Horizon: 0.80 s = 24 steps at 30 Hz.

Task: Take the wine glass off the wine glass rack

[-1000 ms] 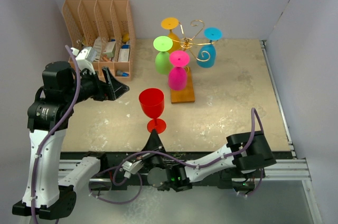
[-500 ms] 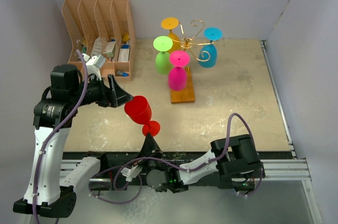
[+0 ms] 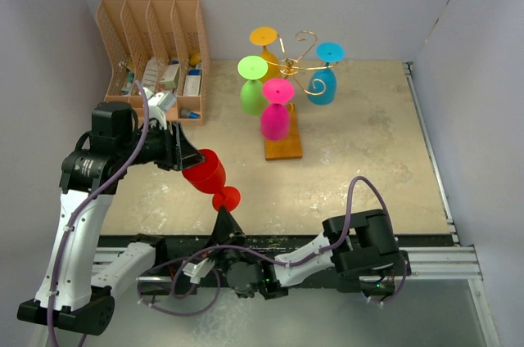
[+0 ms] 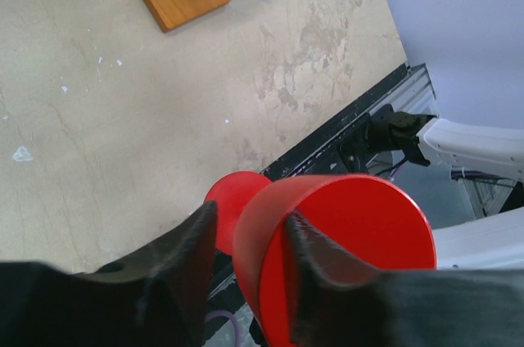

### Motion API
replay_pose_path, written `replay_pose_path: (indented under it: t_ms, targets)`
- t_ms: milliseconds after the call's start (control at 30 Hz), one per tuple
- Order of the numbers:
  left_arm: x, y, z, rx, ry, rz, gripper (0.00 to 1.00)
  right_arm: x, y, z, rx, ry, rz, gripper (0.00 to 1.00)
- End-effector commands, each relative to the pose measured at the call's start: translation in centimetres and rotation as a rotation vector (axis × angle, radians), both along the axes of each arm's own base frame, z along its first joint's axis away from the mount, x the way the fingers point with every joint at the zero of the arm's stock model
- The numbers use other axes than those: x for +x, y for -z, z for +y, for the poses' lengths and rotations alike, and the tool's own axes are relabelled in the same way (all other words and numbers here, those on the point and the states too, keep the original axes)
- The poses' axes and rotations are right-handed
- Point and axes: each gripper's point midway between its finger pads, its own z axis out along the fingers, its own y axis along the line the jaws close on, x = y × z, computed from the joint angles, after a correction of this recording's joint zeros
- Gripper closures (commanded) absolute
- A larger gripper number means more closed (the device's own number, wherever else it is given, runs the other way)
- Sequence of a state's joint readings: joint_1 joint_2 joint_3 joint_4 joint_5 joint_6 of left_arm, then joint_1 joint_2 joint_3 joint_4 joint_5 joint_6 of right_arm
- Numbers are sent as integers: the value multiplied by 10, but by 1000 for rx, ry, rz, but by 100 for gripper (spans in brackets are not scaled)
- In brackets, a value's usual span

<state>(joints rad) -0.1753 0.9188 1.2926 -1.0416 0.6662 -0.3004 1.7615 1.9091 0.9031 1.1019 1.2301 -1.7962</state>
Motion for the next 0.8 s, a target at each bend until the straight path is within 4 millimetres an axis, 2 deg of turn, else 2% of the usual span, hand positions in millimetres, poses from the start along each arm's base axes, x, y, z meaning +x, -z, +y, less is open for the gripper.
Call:
replay_pose_path:
  t_ms: [0, 33, 67, 133, 233, 333, 433, 533, 567, 633, 667, 767]
  targets:
    - [2, 1, -1, 16, 23, -33, 89, 2, -25, 0, 121, 16, 18, 100]
    - [5, 3, 1, 27, 8, -32, 97, 3, -27, -2, 134, 28, 24, 97]
    - [8, 4, 3, 41, -10, -35, 100, 4, -28, -5, 143, 43, 32, 84]
    - [17, 5, 10, 75, -56, -41, 100, 6, -31, -14, 165, 74, 48, 65]
    - [31, 3, 22, 128, -137, -69, 100, 6, -36, -27, 185, 96, 76, 48]
    - [50, 2, 39, 196, -244, -97, 100, 5, -40, -41, 203, 115, 109, 46]
    - [74, 4, 63, 283, -393, -116, 100, 7, -52, -58, 296, 152, 160, 46]
    - [98, 11, 90, 373, -554, -117, 100, 10, -79, -72, 436, 177, 231, 45]
    - [106, 15, 98, 400, -600, -118, 100, 10, -94, -73, 497, 174, 273, 45]
    - [120, 22, 111, 446, -682, -118, 100, 9, -112, -77, 590, 178, 371, 44]
    - [129, 26, 114, 456, -708, -123, 100, 8, -131, -79, 720, 187, 449, 44]
    - [149, 37, 114, 457, -734, -145, 100, 10, -163, -85, 830, 206, 549, 43]
